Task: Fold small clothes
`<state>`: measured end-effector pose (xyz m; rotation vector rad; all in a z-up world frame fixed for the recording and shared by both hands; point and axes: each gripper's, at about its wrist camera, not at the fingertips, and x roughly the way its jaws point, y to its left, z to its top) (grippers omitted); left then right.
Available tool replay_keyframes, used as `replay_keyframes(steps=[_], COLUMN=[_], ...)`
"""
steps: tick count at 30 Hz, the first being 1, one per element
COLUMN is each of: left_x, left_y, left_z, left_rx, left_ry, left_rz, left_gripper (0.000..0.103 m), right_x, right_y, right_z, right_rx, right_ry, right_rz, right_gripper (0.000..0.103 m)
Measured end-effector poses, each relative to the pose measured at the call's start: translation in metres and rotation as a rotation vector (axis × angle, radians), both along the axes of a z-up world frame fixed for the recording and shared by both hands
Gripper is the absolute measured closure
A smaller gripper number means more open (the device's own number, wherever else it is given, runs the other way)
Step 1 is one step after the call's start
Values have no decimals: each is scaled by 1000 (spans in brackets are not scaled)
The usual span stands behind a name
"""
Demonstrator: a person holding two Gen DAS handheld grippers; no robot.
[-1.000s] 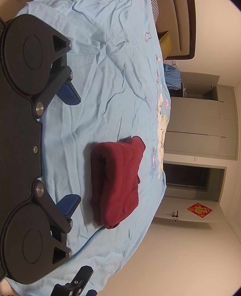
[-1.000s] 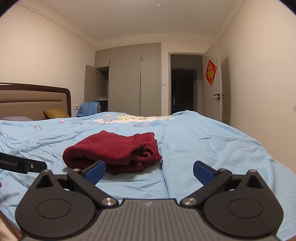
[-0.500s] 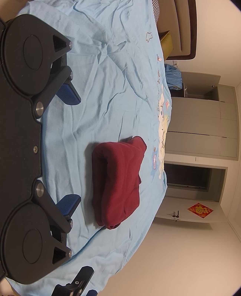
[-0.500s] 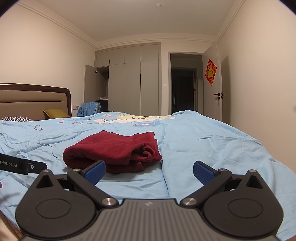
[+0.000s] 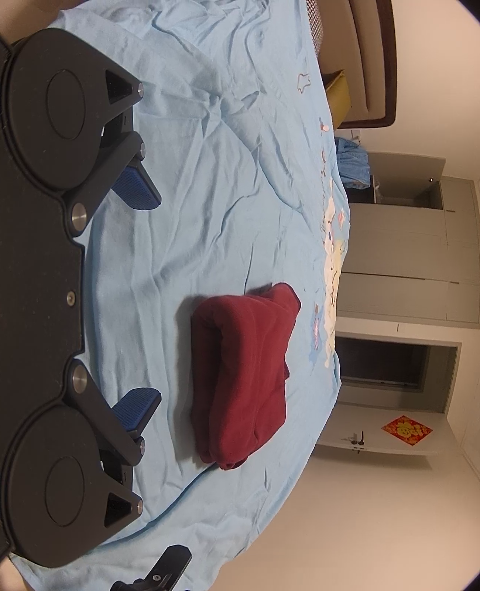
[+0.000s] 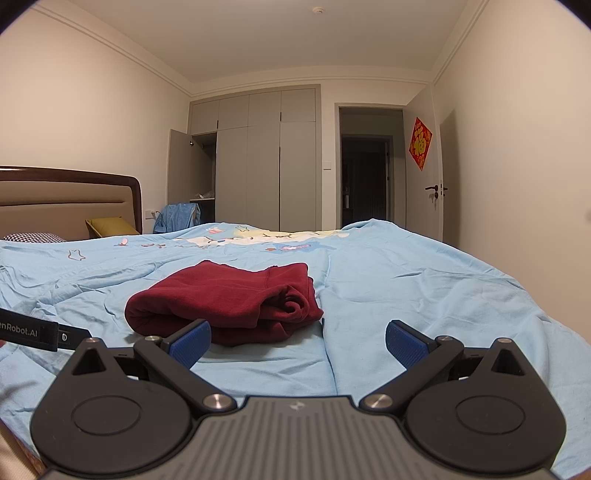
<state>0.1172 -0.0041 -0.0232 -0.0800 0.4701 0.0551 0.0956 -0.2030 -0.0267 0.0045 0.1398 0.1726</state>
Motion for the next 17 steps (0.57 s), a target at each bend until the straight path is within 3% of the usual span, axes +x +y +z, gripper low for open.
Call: replay_keyframes(steps=[17], left_x=[4], left_y=[5], left_z=[1], left_rx=[-23], left_ry=[40], left_rz=[12], left_gripper=[1], right_x=[0], right_y=[0], right_z=[0], right_rx=[0], right_ry=[2], right_rz=[-1], right_gripper=[0])
